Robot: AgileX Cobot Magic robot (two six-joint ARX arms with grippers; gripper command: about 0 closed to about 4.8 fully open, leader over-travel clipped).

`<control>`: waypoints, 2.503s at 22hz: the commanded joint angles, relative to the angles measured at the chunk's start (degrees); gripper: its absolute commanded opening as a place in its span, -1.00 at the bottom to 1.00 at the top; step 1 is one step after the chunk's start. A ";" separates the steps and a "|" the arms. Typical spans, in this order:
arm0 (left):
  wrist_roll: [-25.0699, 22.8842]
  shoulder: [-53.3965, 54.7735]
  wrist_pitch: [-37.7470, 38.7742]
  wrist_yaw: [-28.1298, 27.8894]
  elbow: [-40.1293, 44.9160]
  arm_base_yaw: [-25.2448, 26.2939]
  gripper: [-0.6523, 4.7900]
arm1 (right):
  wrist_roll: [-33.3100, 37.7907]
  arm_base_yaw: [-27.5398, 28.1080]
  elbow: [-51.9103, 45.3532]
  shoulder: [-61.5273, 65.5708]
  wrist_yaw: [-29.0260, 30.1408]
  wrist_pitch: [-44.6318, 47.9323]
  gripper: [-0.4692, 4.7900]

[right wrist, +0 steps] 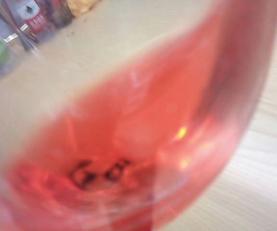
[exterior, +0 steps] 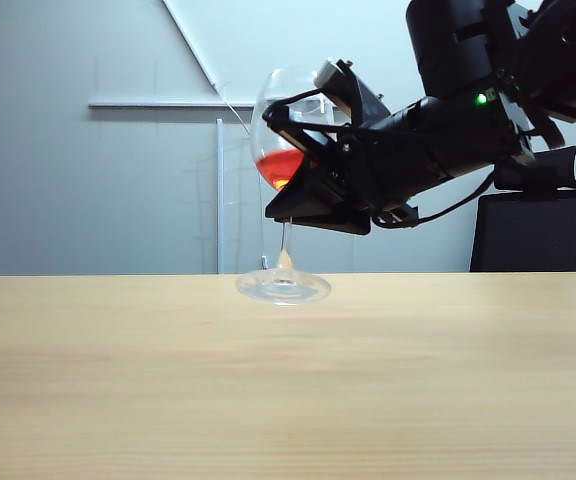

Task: Gently pick up the goblet, rotate it counterclockwise for two full turns (viewing from above), and then place it back on the table.

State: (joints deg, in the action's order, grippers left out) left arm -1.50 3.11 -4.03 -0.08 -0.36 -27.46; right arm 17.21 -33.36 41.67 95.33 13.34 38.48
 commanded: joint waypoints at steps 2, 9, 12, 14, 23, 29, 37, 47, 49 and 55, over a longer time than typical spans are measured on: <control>-0.02 -1.22 -0.72 0.13 -0.15 0.02 -0.78 | -6.14 -1.38 1.68 -0.63 -1.44 -1.51 -0.85; -0.02 -1.53 -0.72 0.13 -0.15 0.02 -0.78 | -17.97 -5.86 2.49 -1.07 -7.96 -5.29 -0.85; -0.02 -1.53 -0.74 0.13 -0.15 0.02 -0.78 | -22.40 -9.11 2.49 -1.99 -10.84 -4.09 -0.85; -0.02 -1.53 -0.74 0.13 -0.15 0.02 -0.78 | -22.43 -9.77 2.49 -2.14 -10.84 -3.43 -0.85; -0.02 -1.53 -0.74 0.11 -0.15 0.02 -0.78 | -24.70 -10.91 -4.22 -3.34 -6.86 13.84 -0.85; -0.02 -1.53 -0.74 0.13 -0.15 0.02 -0.78 | -20.02 -10.49 -12.55 -3.34 -4.07 30.36 -0.85; -0.02 -1.55 -0.74 0.13 -0.15 0.02 -0.78 | -9.92 -5.60 -18.71 -2.95 1.57 39.65 -0.85; -0.02 -1.62 -0.74 0.13 -0.15 0.13 -0.78 | -11.61 -2.25 -12.83 7.13 6.08 39.85 -0.85; -0.02 -1.62 -0.72 0.35 -0.15 0.92 -0.78 | -13.20 -2.25 -10.60 9.66 6.14 39.82 -0.85; -0.02 -1.62 -0.74 0.26 -0.15 5.92 -0.78 | -16.20 -2.25 -7.19 13.88 6.10 39.87 -0.85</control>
State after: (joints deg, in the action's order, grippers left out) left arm -1.52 1.50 -4.03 -0.01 -0.36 -22.24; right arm 2.46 -35.53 33.50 109.16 19.18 75.11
